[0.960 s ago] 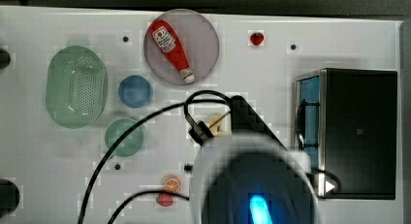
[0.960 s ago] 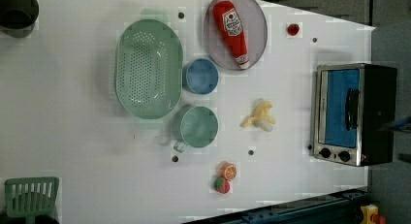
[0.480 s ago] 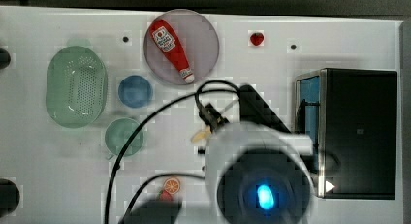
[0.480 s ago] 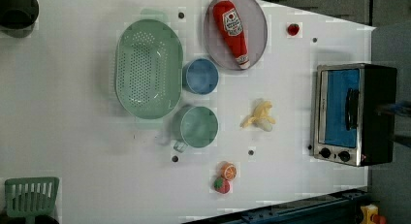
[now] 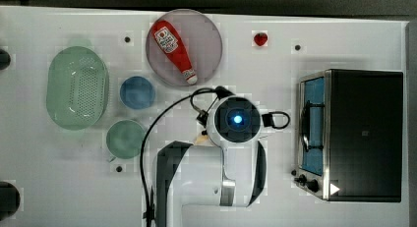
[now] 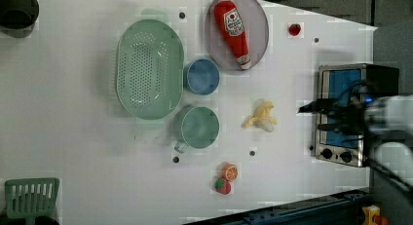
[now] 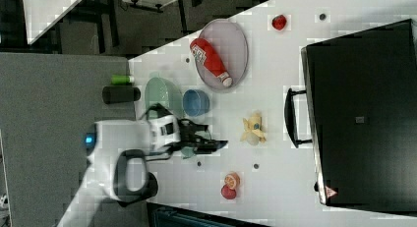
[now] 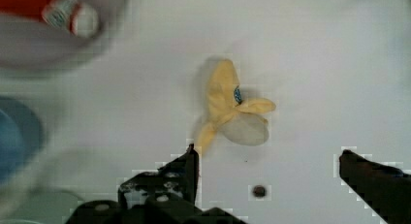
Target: Pick Banana and place it in mug.
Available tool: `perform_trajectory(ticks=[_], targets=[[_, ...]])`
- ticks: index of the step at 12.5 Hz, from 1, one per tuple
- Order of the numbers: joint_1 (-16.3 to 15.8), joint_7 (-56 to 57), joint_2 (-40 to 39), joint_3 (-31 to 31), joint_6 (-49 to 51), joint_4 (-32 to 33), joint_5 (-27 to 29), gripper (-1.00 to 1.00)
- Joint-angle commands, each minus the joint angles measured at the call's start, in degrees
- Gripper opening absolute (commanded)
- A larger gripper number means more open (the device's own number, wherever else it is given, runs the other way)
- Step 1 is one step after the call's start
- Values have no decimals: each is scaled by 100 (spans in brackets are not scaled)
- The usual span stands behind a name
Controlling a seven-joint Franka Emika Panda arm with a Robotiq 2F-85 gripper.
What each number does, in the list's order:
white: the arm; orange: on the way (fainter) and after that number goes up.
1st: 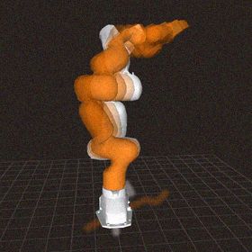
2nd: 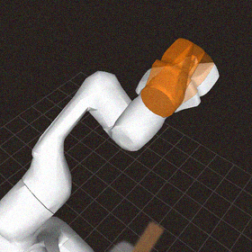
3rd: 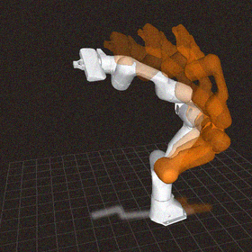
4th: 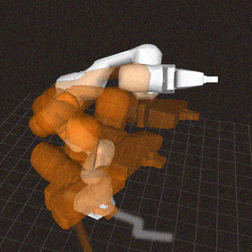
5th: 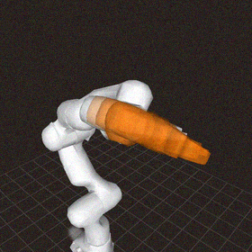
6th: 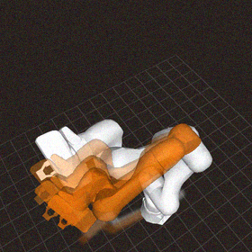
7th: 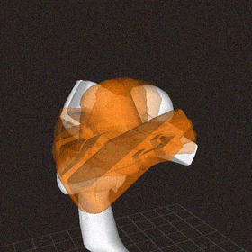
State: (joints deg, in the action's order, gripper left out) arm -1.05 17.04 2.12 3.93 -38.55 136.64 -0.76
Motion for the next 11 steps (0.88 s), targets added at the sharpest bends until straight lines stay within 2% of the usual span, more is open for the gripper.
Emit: perform_trajectory(ticks=[1, 5, 11], targets=[[106, 1883, -236, -85, -464, 19, -78, 100], [106, 2574, -1149, -23, -1074, 70, -78, 100], [102, 2578, -2223, -19, -2499, 126, -78, 100]])
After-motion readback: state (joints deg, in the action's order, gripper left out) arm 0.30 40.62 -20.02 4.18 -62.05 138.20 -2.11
